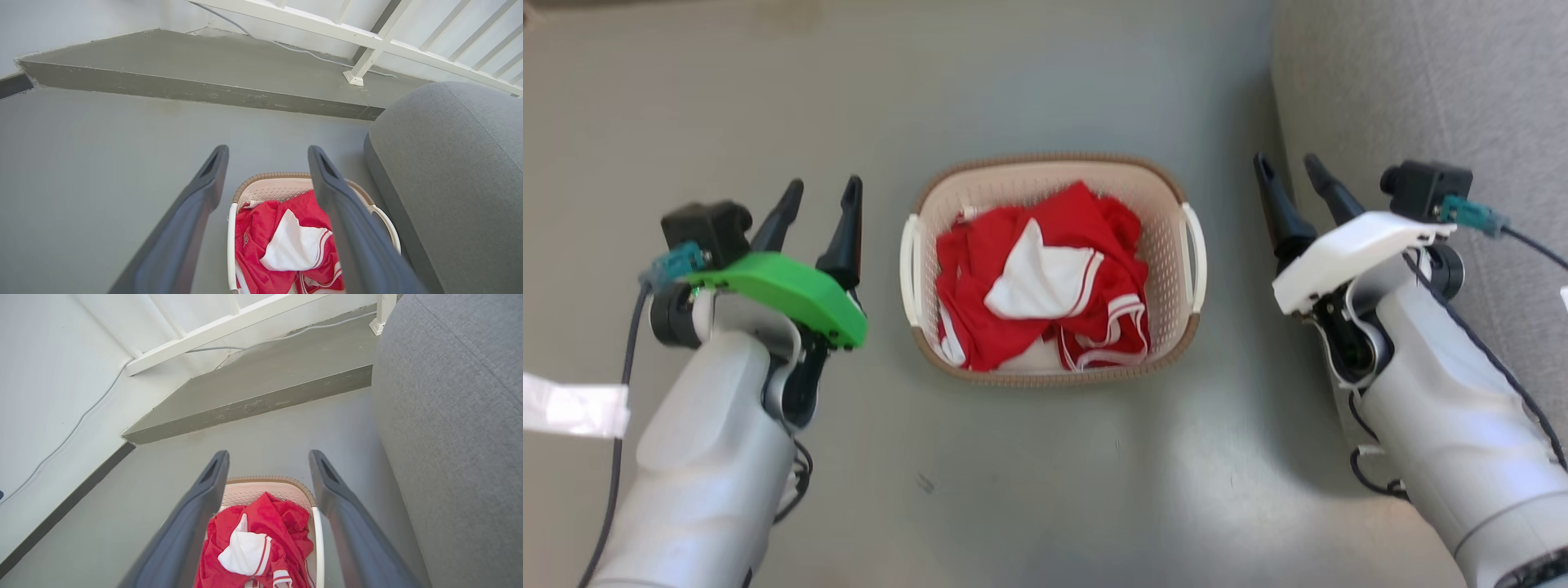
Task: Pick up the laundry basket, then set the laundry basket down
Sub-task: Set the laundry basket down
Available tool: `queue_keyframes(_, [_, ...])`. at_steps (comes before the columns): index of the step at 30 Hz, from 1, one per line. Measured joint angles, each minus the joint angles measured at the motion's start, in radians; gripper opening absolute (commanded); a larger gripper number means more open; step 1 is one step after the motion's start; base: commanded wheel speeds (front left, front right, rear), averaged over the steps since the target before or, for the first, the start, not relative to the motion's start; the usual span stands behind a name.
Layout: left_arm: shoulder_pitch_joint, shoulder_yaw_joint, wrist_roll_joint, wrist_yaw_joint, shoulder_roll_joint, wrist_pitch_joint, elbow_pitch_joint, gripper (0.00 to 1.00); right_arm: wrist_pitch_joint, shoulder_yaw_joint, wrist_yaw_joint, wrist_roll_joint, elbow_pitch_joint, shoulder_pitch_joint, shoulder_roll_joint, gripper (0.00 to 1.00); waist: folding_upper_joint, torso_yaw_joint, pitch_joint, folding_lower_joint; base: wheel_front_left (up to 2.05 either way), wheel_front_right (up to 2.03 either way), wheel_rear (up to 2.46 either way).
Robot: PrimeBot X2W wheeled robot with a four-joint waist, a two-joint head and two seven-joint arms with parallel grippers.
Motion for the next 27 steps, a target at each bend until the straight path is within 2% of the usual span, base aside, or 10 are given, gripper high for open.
queue_keyframes(17, [0.266, 0.146, 0.102, 0.000, 0.010, 0.000, -0.208, 1.00, 0.000, -0.107, 0.000, -0.096, -0.154, 0.241, 0.002, 1.00, 0.0000, 0.022, -0.245, 0.0000, 0.00, 0.00, 0.00])
queue_keyframes(27, [0.407, 0.191, 0.163, 0.000, 0.004, 0.000, -0.308, 1.00, 0.000, -0.136, -0.012, -0.157, -0.233, 0.366, 0.008, 1.00, 0.0000, 0.028, -0.371, 0.0000, 0.00, 0.00, 0.00])
